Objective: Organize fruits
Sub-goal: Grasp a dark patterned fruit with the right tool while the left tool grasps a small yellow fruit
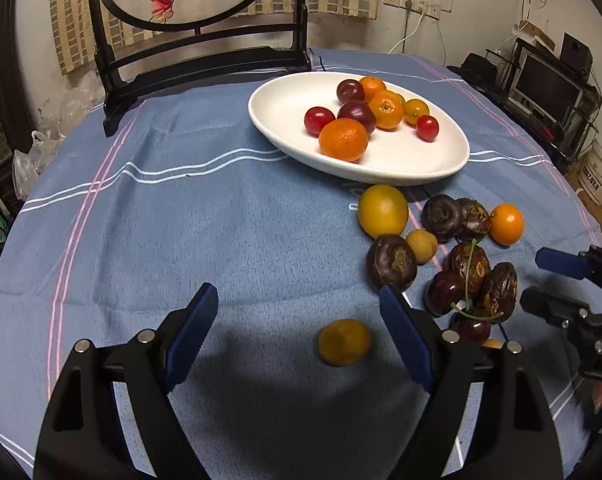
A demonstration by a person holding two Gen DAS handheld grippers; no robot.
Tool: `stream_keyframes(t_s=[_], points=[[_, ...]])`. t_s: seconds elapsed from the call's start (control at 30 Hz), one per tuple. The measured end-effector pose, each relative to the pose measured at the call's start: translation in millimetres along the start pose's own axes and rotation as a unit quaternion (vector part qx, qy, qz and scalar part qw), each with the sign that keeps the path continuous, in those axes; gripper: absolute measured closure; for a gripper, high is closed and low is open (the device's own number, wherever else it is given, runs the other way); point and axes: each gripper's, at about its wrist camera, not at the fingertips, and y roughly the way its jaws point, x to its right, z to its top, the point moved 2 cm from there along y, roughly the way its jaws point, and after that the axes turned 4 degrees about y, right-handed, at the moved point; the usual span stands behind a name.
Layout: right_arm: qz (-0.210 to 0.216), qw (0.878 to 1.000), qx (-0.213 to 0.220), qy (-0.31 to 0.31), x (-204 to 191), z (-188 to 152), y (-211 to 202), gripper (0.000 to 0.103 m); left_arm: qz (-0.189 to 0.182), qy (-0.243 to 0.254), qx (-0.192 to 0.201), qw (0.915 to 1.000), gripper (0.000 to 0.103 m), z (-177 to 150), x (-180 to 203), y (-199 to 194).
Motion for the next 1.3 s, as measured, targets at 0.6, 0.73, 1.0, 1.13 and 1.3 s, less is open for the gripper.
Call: stream_keyframes(t_s=[0.6,0.73,1.0,1.13,1.3], points=[[-0.001,0.997,-0.042,-0.065,-37,-3,34,0.068,-0.025,0.015,0.002,0.9996,0.022,-13,6,5],[0.021,0.998,-0.034,-0.053,-36,-4,35,0.068,-0.03,0.022,-0.003,0.9993,0.022,-15,10,8],[0.052,0.998,-0.025,-0.002,-16,-2,31,0.068,-0.032,0.029,-0.018,0.9989,0.041,-18,14,16],[0.057,0.998,-0.021,0.003,-14,-1,29,0.068,-0.032,0.043,-0.01,0.9985,0.062,-16,21,15],[0.047,0.999,-0.005,0.007,-11,-1,24,0.068,-0.034,0.054,-0.013,0.9979,0.074,-17,27,12]])
